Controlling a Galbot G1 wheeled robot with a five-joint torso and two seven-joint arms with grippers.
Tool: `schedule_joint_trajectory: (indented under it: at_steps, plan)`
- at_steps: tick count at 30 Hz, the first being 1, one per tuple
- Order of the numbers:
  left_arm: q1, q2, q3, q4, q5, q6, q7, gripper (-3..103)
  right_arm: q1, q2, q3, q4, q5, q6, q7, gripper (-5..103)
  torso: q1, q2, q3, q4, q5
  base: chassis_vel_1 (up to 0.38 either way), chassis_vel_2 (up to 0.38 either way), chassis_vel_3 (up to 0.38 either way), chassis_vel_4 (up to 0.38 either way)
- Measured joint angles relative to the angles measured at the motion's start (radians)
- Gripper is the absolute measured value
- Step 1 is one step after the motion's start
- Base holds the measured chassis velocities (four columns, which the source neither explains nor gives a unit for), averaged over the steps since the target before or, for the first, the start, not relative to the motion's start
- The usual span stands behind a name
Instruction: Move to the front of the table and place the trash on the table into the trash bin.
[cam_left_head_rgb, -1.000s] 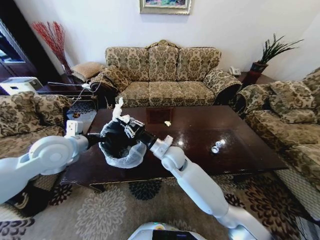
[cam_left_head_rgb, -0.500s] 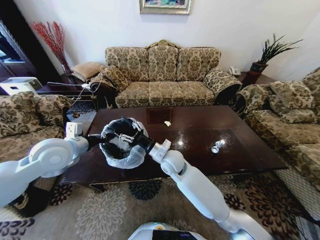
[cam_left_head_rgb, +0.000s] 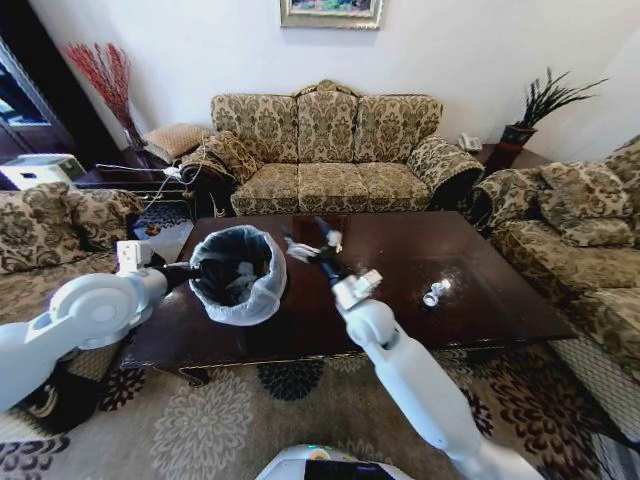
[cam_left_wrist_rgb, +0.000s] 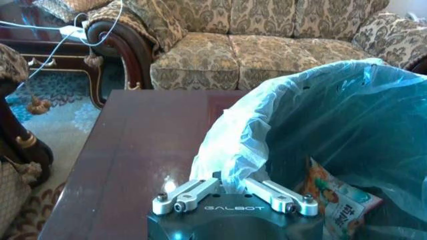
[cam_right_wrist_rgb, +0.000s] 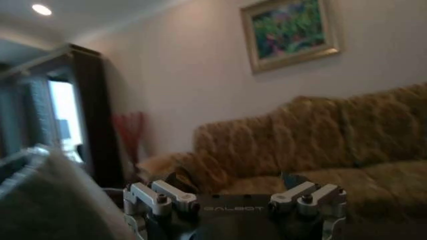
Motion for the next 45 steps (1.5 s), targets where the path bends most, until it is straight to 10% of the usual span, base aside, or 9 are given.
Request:
schedule_joint_trajectory:
  at_steps: [45]
  plan:
    - [-0.055,-0.095,-0.063,-0.023,0.040,-0.050,0.076,0,0.200,0.252,0.121,-0.800,-0.082,0.030,-0.055,100,0.000,0.000,0.000,0.0005,-0.0007,-0.076,0.078,0.081,-0.071]
